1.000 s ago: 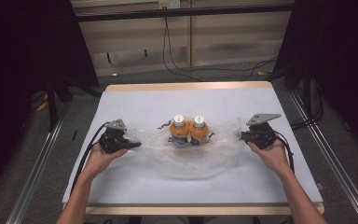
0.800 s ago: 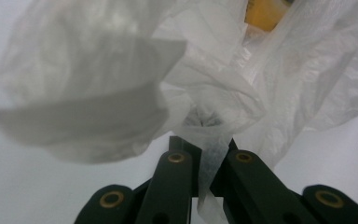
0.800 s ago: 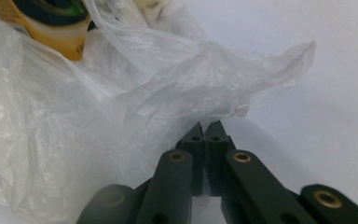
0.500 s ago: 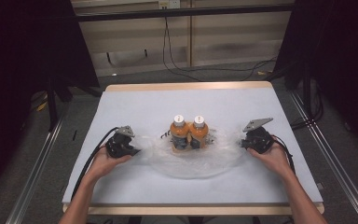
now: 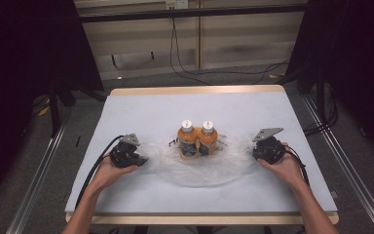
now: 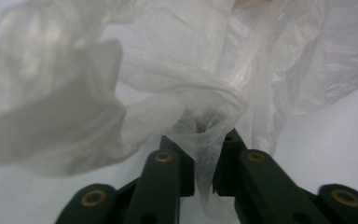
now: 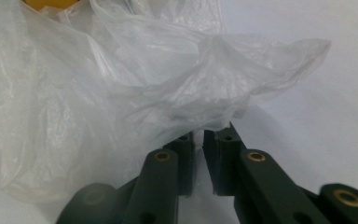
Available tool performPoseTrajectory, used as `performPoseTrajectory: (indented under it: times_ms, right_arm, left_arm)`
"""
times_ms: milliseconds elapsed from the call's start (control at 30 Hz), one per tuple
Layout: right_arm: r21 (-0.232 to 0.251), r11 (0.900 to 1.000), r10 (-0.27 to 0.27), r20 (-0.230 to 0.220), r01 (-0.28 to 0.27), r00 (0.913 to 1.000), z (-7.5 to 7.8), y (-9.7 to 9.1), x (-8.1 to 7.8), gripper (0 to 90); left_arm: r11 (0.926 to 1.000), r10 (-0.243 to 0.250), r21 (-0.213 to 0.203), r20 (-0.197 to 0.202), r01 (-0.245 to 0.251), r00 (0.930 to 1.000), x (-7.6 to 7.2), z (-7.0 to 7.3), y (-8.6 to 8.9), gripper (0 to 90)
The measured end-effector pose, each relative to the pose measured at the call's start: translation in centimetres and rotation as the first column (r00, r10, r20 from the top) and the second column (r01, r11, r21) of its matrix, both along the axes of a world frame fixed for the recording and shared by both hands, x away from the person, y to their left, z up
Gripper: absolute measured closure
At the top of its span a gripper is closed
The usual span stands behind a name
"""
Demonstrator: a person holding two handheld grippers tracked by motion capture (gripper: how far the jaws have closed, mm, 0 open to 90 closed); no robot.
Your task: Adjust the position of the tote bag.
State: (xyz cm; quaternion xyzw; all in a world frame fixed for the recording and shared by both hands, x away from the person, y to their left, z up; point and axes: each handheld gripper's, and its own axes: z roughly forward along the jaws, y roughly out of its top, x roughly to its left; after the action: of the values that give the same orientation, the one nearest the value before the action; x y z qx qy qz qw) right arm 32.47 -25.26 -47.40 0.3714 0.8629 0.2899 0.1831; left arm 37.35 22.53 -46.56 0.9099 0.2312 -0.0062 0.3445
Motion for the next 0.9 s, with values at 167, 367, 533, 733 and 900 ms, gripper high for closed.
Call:
performPoseTrajectory:
  times_ms: [167,367,533,733,900]
  right_arm:
    - [0.055,0.9985,0.005,-0.006,-0.005,1.0000,0.3,-0.4,0.1,57.2]
    - [0.186,0.9823,-0.023,0.036,0.016,0.9991,2.1,-1.7,-0.2,34.8]
    - [0.260,0.9649,-0.058,0.085,0.034,0.9947,4.0,-2.8,-0.7,24.2]
    - [0.309,0.9501,-0.094,0.154,0.042,0.9836,6.1,-3.9,-1.4,22.4]
    - [0.341,0.9395,-0.100,0.174,0.036,0.9796,7.2,-4.2,-1.9,31.7]
  left_arm:
    - [0.9977,0.030,-0.061,0.012,-0.029,0.9995,0.1,1.0,0.7,57.8]
    - [0.9792,0.093,-0.185,0.044,-0.083,0.9947,0.0,3.0,2.9,39.9]
    - [0.9524,0.147,-0.280,0.077,-0.121,0.9861,-0.3,4.5,4.6,33.5]
    - [0.9340,0.178,-0.335,0.140,-0.123,0.9741,-1.0,6.2,4.6,41.2]
    - [0.9379,0.156,-0.335,0.178,-0.089,0.9716,-1.5,6.9,3.5,48.9]
